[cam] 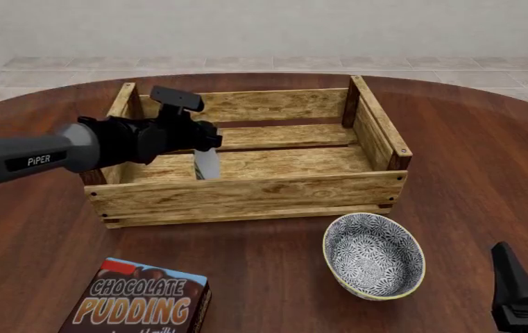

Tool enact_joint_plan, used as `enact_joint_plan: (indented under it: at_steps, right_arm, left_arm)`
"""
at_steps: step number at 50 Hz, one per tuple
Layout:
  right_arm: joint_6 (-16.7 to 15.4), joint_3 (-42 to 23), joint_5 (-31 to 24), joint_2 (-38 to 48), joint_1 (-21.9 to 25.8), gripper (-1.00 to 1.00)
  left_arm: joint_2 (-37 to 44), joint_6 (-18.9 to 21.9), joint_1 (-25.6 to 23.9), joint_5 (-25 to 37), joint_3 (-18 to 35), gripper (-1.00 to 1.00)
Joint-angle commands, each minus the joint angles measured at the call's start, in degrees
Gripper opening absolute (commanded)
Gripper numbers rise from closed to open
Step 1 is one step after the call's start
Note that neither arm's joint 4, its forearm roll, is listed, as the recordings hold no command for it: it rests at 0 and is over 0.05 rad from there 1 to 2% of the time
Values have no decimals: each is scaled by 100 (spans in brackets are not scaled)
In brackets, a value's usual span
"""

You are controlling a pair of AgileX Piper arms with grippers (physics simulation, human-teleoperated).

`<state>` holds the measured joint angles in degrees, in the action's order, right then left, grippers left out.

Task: Pick up the salad dressing and put it in the tray.

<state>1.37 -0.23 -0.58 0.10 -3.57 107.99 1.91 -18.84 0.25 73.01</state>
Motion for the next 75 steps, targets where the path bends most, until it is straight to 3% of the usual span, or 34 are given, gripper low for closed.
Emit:
enact_joint_plan:
  at_steps: [1, 75]
  right_arm:
    - [4, 3, 4, -1, -1, 100]
    - [-63, -5, -13, 1, 27, 100]
  left_arm:
    - [-56, 92, 16, -15, 27, 100]
    - [-725, 338, -50, 325, 139, 100]
